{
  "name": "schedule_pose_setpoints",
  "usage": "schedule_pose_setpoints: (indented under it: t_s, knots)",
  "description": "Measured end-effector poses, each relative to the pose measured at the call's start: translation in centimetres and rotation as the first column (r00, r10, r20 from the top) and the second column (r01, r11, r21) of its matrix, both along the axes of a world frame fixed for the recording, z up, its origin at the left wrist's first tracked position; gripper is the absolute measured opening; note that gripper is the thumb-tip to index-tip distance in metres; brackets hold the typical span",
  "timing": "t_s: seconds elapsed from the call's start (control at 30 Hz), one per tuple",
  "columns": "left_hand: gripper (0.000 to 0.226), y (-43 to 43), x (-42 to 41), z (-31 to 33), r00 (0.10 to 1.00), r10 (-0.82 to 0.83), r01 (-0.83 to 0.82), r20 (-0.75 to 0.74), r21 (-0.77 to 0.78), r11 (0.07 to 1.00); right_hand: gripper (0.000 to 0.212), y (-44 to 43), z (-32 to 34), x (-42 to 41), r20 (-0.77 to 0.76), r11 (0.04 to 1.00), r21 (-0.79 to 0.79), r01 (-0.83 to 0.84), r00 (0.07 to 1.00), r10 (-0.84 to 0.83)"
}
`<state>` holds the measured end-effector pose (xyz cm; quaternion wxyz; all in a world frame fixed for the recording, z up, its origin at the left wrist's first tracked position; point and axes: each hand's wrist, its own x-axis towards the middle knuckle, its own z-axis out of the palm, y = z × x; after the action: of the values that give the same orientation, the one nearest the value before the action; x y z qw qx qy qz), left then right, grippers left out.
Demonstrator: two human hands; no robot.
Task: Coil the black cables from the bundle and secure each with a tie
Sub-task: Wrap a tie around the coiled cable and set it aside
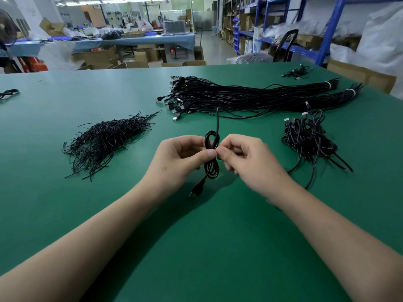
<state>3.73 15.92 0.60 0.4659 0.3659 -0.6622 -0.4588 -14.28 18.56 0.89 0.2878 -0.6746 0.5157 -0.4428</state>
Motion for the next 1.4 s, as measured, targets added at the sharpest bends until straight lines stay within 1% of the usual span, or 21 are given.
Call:
schedule_pose_setpoints:
  t_s: [0.07,0.1,0.2,0.3,0.37,0.4,0.43,0.47,0.53,0.57,0.6,0.63,0.67,0.73,0.87,0.97,1.07,1.23,1.27,1.33,1.4]
  knots:
    - [0.017,0.0,0.1,0.1,0.998,0.034,-0.027,0.062,-0.113,0.993,0.019,-0.1,0.1,-0.2,0.251,0.975,0.181,-0.131,0.964,0.083]
    - [0.014,0.0,0.2,0.2,0.991,0.071,-0.045,0.118,-0.207,0.977,0.017,-0.1,0.2,-0.3,0.386,0.945,0.249,-0.213,0.917,0.105]
    - [0.013,0.2,0.5,0.7,0.957,0.188,-0.044,0.22,-0.532,0.846,0.007,0.0,0.4,-0.4,0.703,0.815,0.337,-0.471,0.702,0.115]
    - [0.01,0.1,0.6,1.0,0.923,0.289,0.02,0.254,-0.782,0.623,0.005,0.1,0.4,-0.4,0.827,0.74,0.323,-0.591,0.555,0.082]
    - [0.011,-0.1,0.7,1.1,0.891,0.378,0.025,0.25,-0.86,0.509,0.01,0.1,0.2,-0.4,0.828,0.748,0.306,-0.589,0.553,0.097]
    - [0.011,-0.1,0.7,1.0,0.888,0.389,0.011,0.244,-0.858,0.514,0.011,0.1,0.2,-0.4,0.816,0.769,0.291,-0.57,0.567,0.112]
    - [0.011,-0.1,0.7,0.9,0.902,0.357,-0.004,0.242,-0.822,0.569,0.013,0.0,0.1,-0.3,0.799,0.799,0.271,-0.537,0.588,0.123]
    - [0.009,0.0,0.6,0.8,0.931,0.281,-0.014,0.233,-0.747,0.665,0.015,-0.1,0.1,-0.2,0.77,0.84,0.252,-0.481,0.625,0.127]
    - [0.013,0.3,0.3,0.5,0.988,0.094,-0.027,0.121,-0.465,0.885,0.012,-0.3,0.1,0.0,0.643,0.937,0.18,-0.3,0.757,0.118]
    - [0.019,0.4,0.1,0.4,1.0,0.027,-0.022,0.015,-0.283,0.959,0.014,-0.4,0.0,0.1,0.539,0.974,0.116,-0.195,0.836,0.103]
    - [0.026,0.4,-0.1,0.4,0.996,-0.011,0.002,-0.088,-0.103,0.995,0.018,-0.4,0.0,0.1,0.408,0.994,0.036,-0.1,0.91,0.077]
    - [0.034,0.3,-0.2,0.5,0.989,-0.017,0.022,-0.15,0.037,0.999,0.019,-0.3,-0.1,0.1,0.262,0.998,-0.055,-0.032,0.964,0.045]
    - [0.039,0.2,-0.2,0.5,0.989,-0.009,0.027,-0.149,0.116,0.993,0.018,-0.3,-0.1,0.1,0.125,0.99,-0.141,0.005,0.992,0.013]
    - [0.044,0.0,-0.1,0.3,0.999,-0.004,0.013,-0.05,0.167,0.986,0.015,0.0,-0.2,0.3,-0.065,0.962,-0.273,0.007,0.998,-0.026]
    - [0.057,-0.2,0.3,0.3,1.0,-0.006,0.004,0.006,0.299,0.954,0.013,0.2,-0.1,0.4,-0.177,0.925,-0.38,-0.005,0.982,-0.067]
    - [0.043,-0.2,0.5,0.2,0.993,-0.108,0.087,0.053,0.299,0.95,0.013,0.0,0.0,0.3,-0.229,0.918,-0.395,-0.029,0.971,-0.068]
    - [0.031,-0.2,0.5,0.2,0.995,-0.092,0.086,0.025,0.199,0.976,0.016,0.1,-0.1,0.1,-0.209,0.936,-0.351,-0.008,0.976,-0.069]
    - [0.021,-0.2,0.3,0.0,1.0,-0.026,0.026,0.003,0.0,1.0,0.023,0.1,-0.2,0.2,-0.091,0.984,-0.175,0.036,0.994,-0.053]
    - [0.017,-0.2,0.2,0.0,1.0,-0.03,0.03,0.009,-0.041,0.999,0.022,0.0,-0.2,0.3,-0.011,0.994,-0.105,0.015,1.0,-0.016]
    - [0.014,-0.1,0.3,0.2,0.999,-0.027,0.031,0.028,-0.133,0.991,0.02,-0.2,-0.2,0.3,0.284,0.991,0.075,-0.112,0.955,0.086]
    - [0.015,-0.2,0.4,0.4,0.99,0.06,-0.011,0.131,-0.351,0.936,0.015,-0.2,-0.2,0.2,0.607,0.923,0.214,-0.321,0.784,0.132]
